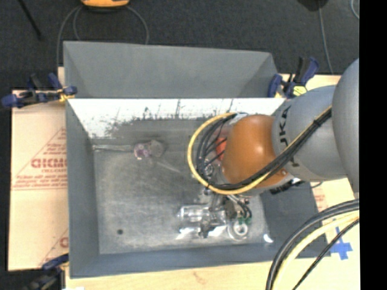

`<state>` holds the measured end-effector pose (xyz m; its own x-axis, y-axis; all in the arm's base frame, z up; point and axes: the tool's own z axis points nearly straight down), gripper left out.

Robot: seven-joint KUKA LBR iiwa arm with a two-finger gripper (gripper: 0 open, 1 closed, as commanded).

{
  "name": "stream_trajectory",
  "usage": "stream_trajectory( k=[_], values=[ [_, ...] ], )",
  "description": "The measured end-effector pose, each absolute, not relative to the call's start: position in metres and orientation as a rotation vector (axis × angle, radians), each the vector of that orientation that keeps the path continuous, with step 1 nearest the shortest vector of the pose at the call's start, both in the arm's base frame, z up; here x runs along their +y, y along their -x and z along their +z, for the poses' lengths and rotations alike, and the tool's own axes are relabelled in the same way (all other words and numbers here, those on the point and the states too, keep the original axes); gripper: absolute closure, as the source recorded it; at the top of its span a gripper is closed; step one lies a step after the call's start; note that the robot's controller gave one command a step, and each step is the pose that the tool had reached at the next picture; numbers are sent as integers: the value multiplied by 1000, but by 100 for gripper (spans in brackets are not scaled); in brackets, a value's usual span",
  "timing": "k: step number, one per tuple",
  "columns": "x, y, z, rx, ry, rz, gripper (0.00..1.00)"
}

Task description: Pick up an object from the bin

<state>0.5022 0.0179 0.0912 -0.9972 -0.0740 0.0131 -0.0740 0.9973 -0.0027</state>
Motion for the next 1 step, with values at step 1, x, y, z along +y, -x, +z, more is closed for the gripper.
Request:
stream_trajectory(
  k=[1],
  values=[
    [30,-500,216,-3149,-92,0,100]
  ],
)
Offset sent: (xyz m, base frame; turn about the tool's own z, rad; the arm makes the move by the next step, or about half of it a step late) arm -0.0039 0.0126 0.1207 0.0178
